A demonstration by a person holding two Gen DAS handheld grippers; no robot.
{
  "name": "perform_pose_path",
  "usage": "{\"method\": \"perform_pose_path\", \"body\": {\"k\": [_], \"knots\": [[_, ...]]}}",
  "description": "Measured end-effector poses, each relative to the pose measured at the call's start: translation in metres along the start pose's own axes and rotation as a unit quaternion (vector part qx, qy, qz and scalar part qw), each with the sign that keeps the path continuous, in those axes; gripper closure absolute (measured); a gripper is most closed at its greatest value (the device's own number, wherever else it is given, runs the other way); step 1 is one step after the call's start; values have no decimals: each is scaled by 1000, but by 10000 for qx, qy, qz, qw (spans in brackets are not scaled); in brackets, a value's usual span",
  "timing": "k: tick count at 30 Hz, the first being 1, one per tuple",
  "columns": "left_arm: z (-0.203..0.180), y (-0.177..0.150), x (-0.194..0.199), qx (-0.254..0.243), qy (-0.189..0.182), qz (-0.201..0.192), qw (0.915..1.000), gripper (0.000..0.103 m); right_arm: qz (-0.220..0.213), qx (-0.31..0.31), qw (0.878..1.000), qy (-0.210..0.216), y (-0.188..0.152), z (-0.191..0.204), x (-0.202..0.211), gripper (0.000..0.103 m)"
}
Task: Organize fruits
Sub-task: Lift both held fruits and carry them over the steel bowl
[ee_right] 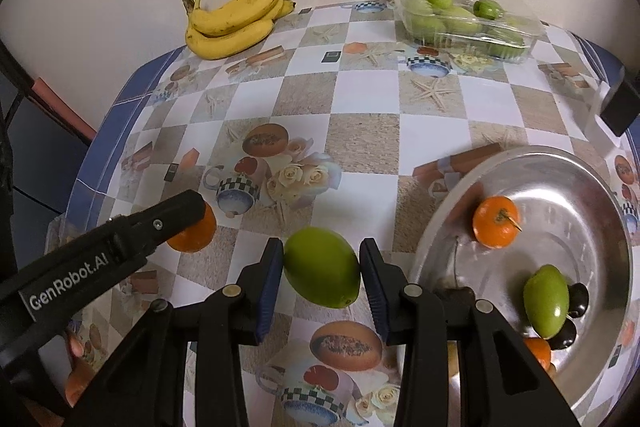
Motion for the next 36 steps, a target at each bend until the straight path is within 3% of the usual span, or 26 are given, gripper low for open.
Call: {"method": "perform_pose_path", "body": {"k": [14, 16, 17, 18, 25, 36], "knots": [[-28, -15, 9, -277, -32, -98, 9996, 68, -214, -274, 9994, 85, -13, -23, 29, 63], [-33, -16, 9, -309, -35, -91, 9995, 68, -260, -361, 9989, 133, -13, -31, 33, 72], [-36, -17, 9, -332, -39, -90, 9994, 68, -282, -392, 9987, 163, -13, -35, 35, 88], [-39, -18, 8, -361, -34, -90, 9993, 68, -334, -456, 9982, 202, -13, -40, 38, 91], [-55, -24, -2, -546, 30, 20, 9985, 68, -359, -843, 9952, 358, -15, -67, 42, 91], [2, -18, -12, 246, 67, 185, 9995, 68, -87, -488, 9976, 476, -10, -38, 19, 91]]}}
Point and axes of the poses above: each gripper's, at about its wrist camera, not at the fingertips, and x roughly against the way its jaws point, z to its left, y to its top, the point moved 3 cm from there along -x, roughly the way its jaws point, and after that the axes turned 14 degrees about z, right-handed, at the moved point
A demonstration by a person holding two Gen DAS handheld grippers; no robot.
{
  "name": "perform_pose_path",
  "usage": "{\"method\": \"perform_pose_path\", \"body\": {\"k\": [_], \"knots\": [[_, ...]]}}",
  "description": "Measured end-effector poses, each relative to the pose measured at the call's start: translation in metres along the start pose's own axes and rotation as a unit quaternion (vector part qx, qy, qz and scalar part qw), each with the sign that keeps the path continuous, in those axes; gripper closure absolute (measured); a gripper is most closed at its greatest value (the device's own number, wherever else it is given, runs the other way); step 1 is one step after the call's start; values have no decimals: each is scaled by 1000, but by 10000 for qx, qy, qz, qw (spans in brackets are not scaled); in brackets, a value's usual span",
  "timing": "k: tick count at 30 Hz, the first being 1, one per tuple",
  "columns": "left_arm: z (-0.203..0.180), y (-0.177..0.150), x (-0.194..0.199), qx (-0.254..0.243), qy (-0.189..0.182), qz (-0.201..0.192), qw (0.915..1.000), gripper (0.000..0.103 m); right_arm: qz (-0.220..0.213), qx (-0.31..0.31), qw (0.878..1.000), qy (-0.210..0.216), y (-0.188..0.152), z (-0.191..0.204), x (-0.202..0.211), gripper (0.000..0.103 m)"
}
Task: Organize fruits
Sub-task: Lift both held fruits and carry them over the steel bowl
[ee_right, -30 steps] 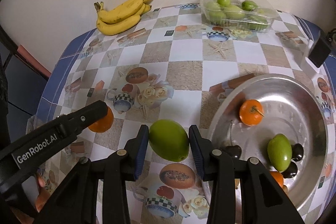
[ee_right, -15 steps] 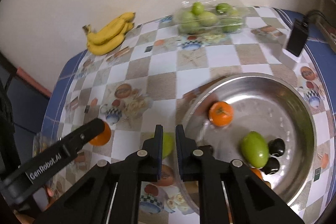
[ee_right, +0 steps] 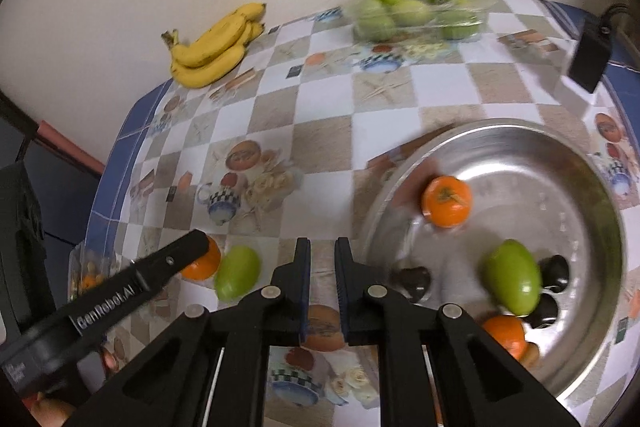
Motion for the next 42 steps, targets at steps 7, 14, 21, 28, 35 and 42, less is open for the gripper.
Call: {"method": "perform_pose_path", "body": {"k": [7, 14, 21, 28, 35, 42], "knots": [[24, 1, -22, 295, 8, 383, 9988, 68, 153, 217, 9996, 31, 2, 23, -16, 91], [17, -3, -35, 243, -161, 628, 9976, 68, 240, 240, 9994, -14, 2, 29, -22, 90], [25, -3, -43, 461, -295, 762, 9956, 68, 429, 246, 9988, 49, -1, 30, -33, 70], [49, 3, -32, 870, -372, 566, 9939, 68, 628, 483, 9967, -147, -4, 42, -49, 60], [49, 4, -32, 865, -459, 576, 9935, 68, 966, 628, 9931, -219, -10, 47, -70, 59], [48, 5, -31, 875, -481, 559, 9934, 68, 994, 927, 9895, -501, -13, 55, -72, 59]]}}
Point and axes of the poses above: each gripper's, at about its wrist camera, not at the fingertips, and x roughly against the way its jaws point, z to its left, y to its top, the point moved 3 cm from there along -x, roughly the way its jaws point, and after that the axes turned 14 degrees about z, right-handed, at the moved point
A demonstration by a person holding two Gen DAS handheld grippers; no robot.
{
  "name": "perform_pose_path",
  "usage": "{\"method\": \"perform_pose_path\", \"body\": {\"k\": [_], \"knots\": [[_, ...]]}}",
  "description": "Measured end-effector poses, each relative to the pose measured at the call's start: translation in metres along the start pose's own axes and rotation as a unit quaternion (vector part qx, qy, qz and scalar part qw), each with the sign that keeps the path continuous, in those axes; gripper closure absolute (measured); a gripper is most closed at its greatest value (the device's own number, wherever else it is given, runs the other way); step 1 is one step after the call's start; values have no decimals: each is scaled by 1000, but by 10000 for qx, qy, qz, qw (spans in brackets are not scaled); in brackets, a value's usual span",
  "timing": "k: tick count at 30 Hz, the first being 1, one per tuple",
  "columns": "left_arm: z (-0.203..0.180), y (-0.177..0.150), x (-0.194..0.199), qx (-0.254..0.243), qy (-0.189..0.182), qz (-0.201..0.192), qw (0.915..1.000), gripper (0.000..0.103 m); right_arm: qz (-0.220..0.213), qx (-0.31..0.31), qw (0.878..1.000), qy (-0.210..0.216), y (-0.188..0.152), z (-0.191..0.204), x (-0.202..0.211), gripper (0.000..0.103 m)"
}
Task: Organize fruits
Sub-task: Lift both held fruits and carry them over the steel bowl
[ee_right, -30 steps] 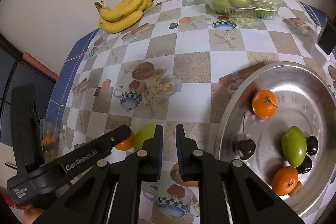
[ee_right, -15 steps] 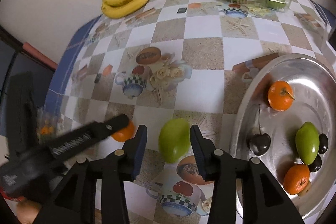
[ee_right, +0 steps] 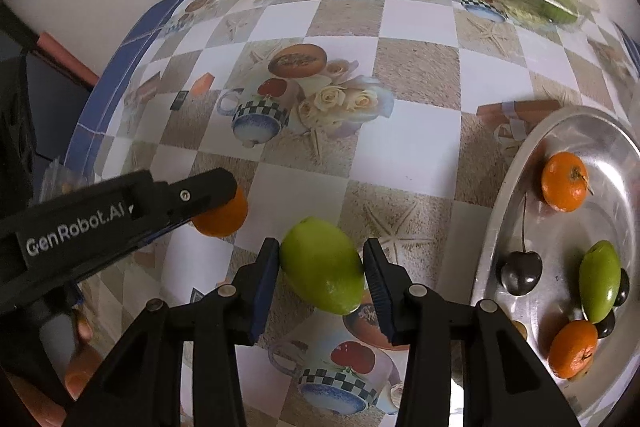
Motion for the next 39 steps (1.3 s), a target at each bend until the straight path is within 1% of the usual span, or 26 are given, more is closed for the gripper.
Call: {"method": "perform_pose_path", "body": {"k": [5, 13, 17, 24, 30, 36, 39], "knots": [[0, 1, 4, 11, -26, -60, 10000, 68, -40, -20, 10000, -5, 0, -1, 3, 59], [-2, 1, 14, -31, -79, -215, 9997, 68, -355, -114, 9991, 212, -2, -1, 25, 59], [-6, 1, 17, -84, -81, -281, 9995, 68, -496, -279, 9982, 189, -3, -11, 38, 59], [-25, -6, 21, -323, -62, -363, 9988, 68, -758, -891, 9928, 274, -11, -53, 62, 59], [-56, -17, 20, -711, 20, -402, 9967, 68, -959, -1535, 9829, 331, -20, -101, 81, 59], [-97, -35, 8, -1228, 134, -337, 9918, 68, -1086, -2088, 9715, 297, -34, -143, 90, 59], [-120, -47, 0, -1560, 135, -301, 9872, 68, -1160, -2332, 9651, 281, -41, -163, 94, 59]]}}
Point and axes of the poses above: each gripper's, at about its wrist camera, not at the fingertips, and x roughly against the way its jaws point, z to its left, y to its top, the point moved 3 cm from there along -x, roughly the way its jaws point, and after that the axes turned 14 degrees about z, right-handed, at the moved point
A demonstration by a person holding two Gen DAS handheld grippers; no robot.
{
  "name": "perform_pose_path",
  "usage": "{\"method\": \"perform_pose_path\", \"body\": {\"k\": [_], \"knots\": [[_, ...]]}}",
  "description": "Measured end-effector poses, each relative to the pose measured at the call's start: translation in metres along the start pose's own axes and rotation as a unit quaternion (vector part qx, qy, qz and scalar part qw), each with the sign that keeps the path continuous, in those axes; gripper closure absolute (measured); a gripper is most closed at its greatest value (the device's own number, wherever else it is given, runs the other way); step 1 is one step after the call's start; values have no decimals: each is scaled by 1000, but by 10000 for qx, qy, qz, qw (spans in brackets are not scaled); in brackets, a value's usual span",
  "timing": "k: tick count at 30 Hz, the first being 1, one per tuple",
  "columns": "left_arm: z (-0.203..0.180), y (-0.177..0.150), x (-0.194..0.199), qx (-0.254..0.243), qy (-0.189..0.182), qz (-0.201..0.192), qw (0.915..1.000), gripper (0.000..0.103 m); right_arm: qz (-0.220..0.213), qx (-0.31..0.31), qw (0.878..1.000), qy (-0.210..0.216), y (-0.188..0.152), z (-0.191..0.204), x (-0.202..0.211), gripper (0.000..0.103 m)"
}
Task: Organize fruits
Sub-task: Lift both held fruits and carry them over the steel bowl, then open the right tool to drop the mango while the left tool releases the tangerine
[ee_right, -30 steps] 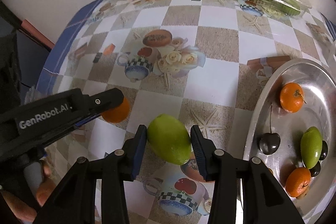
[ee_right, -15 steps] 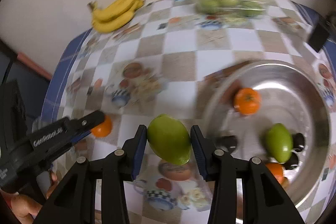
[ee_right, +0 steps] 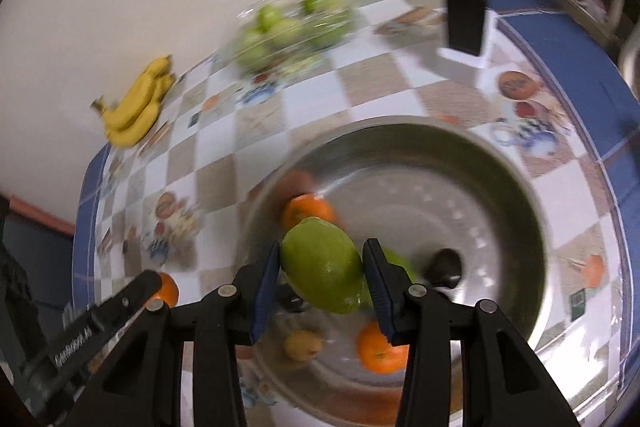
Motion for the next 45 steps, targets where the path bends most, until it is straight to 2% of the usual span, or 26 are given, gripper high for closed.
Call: {"method": "perform_pose_path", "body": {"k": [8, 13, 23, 37, 39, 41, 45], "knots": [[-70, -14, -21, -1002, -83, 12, 9949, 68, -355, -498, 9980, -154, 7, -40, 16, 59], [-93, -20, -40, -1365, -12, 58, 9906, 68, -475, -578, 9969, -221, 11, -52, 17, 59], [-98, -19, -64, -1388, 33, 139, 9902, 68, -562, -276, 9968, -489, 17, -48, 2, 58], [-100, -19, -74, -1427, 69, 243, 9894, 67, -311, -278, 9975, -574, 19, -51, -20, 58], [-101, -20, -74, -1456, 81, 258, 9890, 65, -296, -278, 9975, -580, 20, -51, -21, 58], [-102, -20, -73, -1454, 34, 252, 9890, 50, -277, -286, 9975, -584, 19, -51, -21, 58], [-103, -21, -67, -1479, 24, 212, 9888, 47, -330, -262, 9976, -544, 19, -49, -17, 58]]}}
Point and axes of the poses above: each gripper's, at about its wrist camera, not at the fingertips, and x roughly against the way its jaws point, z to its left, y to its top, the point moved 3 cm from there along -x, roughly the way its jaws point, and after that the axes turned 14 degrees about z, right-handed, at the moved point
